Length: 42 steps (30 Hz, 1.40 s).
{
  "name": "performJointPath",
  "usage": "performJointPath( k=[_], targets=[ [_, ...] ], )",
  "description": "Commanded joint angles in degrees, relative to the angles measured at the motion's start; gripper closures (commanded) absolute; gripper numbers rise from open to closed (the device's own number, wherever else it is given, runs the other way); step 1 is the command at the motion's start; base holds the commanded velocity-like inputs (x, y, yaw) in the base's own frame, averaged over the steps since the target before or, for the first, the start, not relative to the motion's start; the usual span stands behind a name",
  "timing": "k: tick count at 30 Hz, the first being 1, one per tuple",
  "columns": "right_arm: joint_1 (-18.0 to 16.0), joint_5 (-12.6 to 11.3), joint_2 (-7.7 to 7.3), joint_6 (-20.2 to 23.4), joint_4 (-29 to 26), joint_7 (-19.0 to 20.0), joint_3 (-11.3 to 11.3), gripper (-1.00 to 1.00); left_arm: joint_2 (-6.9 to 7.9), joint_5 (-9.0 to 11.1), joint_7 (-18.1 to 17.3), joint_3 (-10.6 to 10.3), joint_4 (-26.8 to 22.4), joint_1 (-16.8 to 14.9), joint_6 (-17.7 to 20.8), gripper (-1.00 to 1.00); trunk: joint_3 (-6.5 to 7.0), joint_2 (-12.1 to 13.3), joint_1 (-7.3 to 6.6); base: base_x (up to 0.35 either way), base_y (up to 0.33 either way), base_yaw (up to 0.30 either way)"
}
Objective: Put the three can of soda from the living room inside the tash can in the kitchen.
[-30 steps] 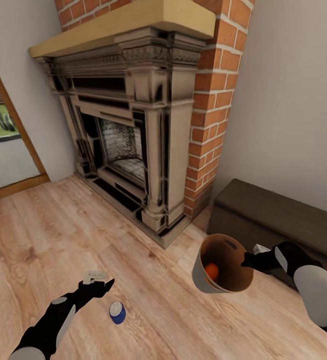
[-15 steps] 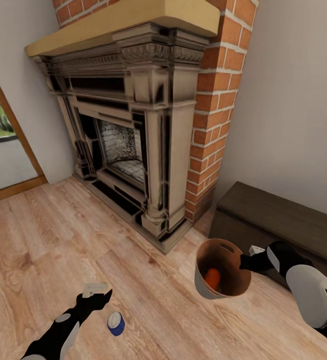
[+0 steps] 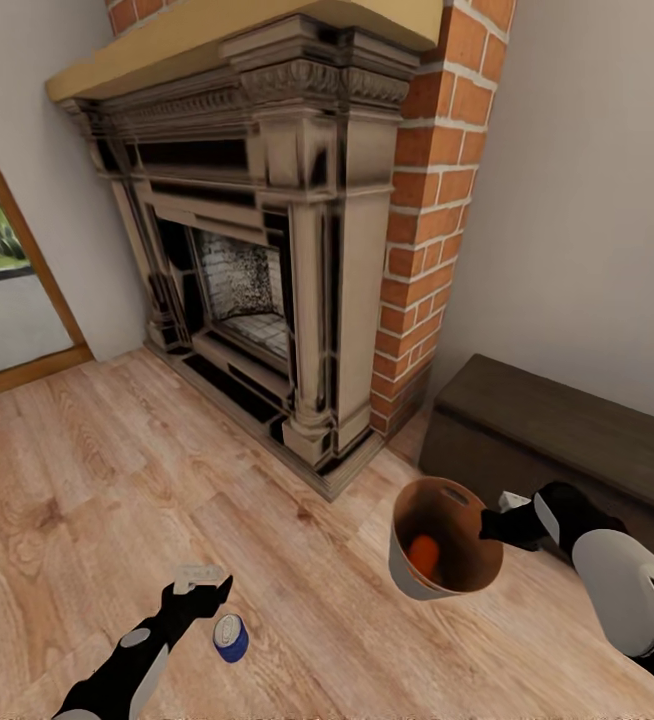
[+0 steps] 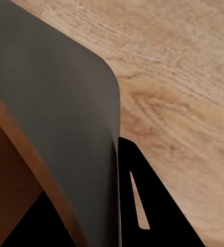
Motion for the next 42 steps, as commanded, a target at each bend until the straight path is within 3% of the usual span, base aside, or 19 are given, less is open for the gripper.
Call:
performJointPath(
  k=[1,7,14,17,23,26,31,42],
  targets=[
    [-0.04,-1.52,-0.02,0.35,-0.01,0.37,-0.48,1.0,-0.01,0.02,0.0,-0.23,0.01,0.0,-0.11,-1.0,-0.26,-0.42,0.22,0.0,0.0,0.0],
    [-0.32,-1.36,0.01,0.99,0.01,-0.33,-0.46,1.0,-0.04,0.01,0.02,-1.0,0.18,0.0,-0.65,-1.0,-1.86,-2.83,1.53,0.0,0.0,0.0],
    [-1.67,-1.51,0.19,9.73,-1.98,-3.91,2.11,1.0,-0.06,0.16,-0.01,-1.11,1.54,0.0,-2.25,-1.0,-3.74,-5.64,3.07,0.0,0.0,0.0],
    [-2.75,-1.51,1.1,13.53,-3.96,-4.57,2.77,1.0,-0.16,0.14,-0.01,-1.15,1.65,0.0,-2.92,-1.0,-4.36,-6.44,3.51,0.0,0.0,0.0],
    [-5.7,-1.51,2.33,13.59,-5.78,-5.19,6.96,1.0,-0.21,0.16,-0.01,-1.16,1.65,0.0,-3.29,-1.0,-4.9,-6.44,3.51,0.0,0.0,0.0],
    [-7.03,-1.61,2.78,13.59,-5.88,-5.24,8.08,1.0,-0.21,0.16,-0.01,-1.16,1.69,0.0,-3.32,-1.0,-5.71,-7.64,4.17,0.0,0.0,0.0],
    [-8.54,-1.65,3.89,13.59,-5.88,-5.26,8.59,1.0,-0.21,0.13,-0.01,-1.16,1.7,0.0,-3.33,-1.0,-7.05,-9.63,5.26,0.0,0.0,0.0],
    [-10.37,-0.8,4.92,13.59,-5.92,-5.26,8.69,1.0,-0.13,0.07,-0.01,-1.21,1.7,0.0,-3.33,-1.0,-10.47,-9.78,5.55,0.0,0.0,0.0]
  ],
)
